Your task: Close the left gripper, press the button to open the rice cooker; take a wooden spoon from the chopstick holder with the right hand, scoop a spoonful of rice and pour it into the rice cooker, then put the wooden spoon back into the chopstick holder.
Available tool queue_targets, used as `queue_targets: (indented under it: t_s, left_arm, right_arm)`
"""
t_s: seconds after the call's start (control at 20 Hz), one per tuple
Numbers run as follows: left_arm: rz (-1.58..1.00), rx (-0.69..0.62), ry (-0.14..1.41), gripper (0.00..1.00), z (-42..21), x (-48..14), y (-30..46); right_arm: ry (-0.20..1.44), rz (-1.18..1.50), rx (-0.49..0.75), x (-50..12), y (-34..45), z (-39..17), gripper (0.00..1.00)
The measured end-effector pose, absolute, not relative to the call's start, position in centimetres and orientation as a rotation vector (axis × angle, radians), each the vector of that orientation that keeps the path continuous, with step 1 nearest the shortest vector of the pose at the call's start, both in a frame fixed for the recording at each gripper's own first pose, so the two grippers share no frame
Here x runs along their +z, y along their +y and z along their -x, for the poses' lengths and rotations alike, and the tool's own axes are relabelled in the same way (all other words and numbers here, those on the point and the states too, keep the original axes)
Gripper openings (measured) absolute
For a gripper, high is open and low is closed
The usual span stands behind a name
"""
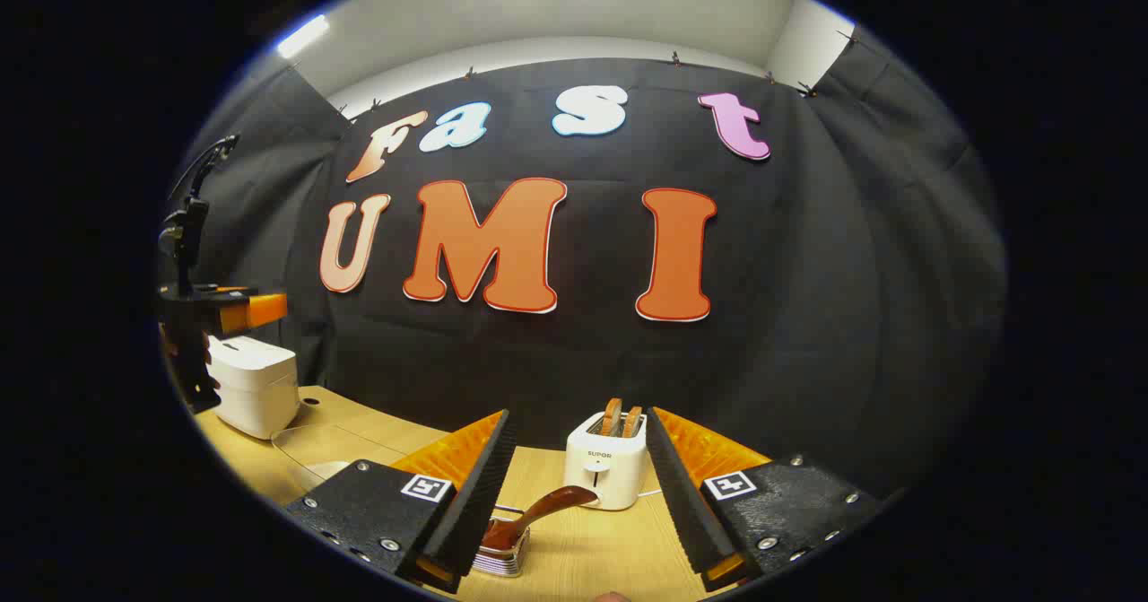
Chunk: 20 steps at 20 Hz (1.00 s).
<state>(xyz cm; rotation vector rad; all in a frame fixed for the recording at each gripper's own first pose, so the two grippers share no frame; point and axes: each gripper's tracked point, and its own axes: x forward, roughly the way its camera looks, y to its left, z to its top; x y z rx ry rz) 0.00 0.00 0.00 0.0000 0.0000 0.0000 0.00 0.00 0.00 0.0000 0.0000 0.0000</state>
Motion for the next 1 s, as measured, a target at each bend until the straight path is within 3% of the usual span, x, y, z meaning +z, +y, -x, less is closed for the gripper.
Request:
queue_targets:
  t_s: [0.05,0.9,1.0]
  left_arm:
    - [0.009,0.0,0.001,0.97,0.3,0.1,0.1]
    - [0.017,-0.048,-0.059,0.99,-0.1,5.2,6.3]
    - [0.031,-0.06,-0.053,0.94,-0.4,5.6,6.6]
  right_arm:
    - [-0.009,0.003,0.009,0.5,0.1,0.4,0.87]
    - [-0.078,0.054,-0.114,3.6,4.7,2.4,0.87]
    - [-0.062,0.06,-0.112,3.3,4.5,2.4,0.87]
